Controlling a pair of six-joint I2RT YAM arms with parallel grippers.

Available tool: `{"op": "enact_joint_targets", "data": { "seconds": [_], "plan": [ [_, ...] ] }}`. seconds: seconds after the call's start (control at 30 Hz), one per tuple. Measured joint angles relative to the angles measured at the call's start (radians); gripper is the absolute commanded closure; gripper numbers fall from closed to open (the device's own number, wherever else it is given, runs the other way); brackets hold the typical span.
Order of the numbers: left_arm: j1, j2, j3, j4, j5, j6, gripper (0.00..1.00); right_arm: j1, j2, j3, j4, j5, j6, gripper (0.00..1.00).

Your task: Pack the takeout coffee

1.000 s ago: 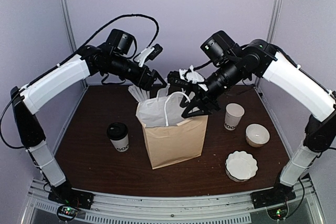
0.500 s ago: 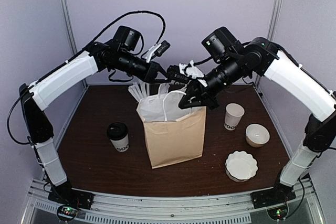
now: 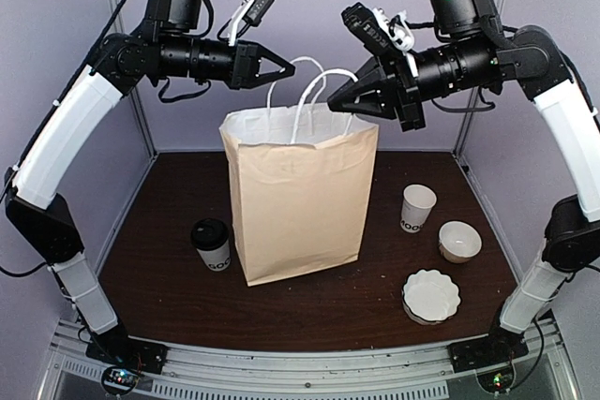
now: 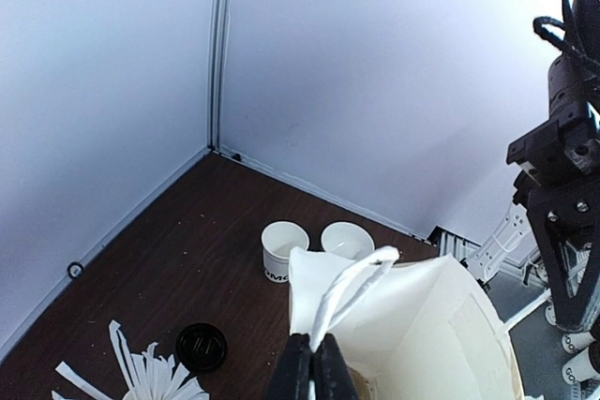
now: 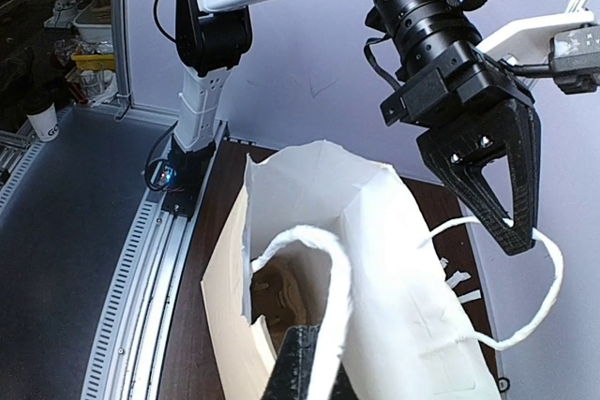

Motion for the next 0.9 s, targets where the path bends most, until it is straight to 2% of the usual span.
{"op": "enact_joint_targets", "data": {
  "seconds": [0.57, 0.9],
  "plan": [
    [0.0, -0.001, -0.023, -0.045, -0.067, 0.007, 1.0, 0.02, 0.024, -0.019, -0.01, 0.014, -0.01, 1.0],
    [0.0, -0.003, -0.078, -0.04, -0.081, 0.02, 1.0, 0.02, 0.024, -0.057, -0.013, 0.021, -0.026, 0.95]
  ]
}}
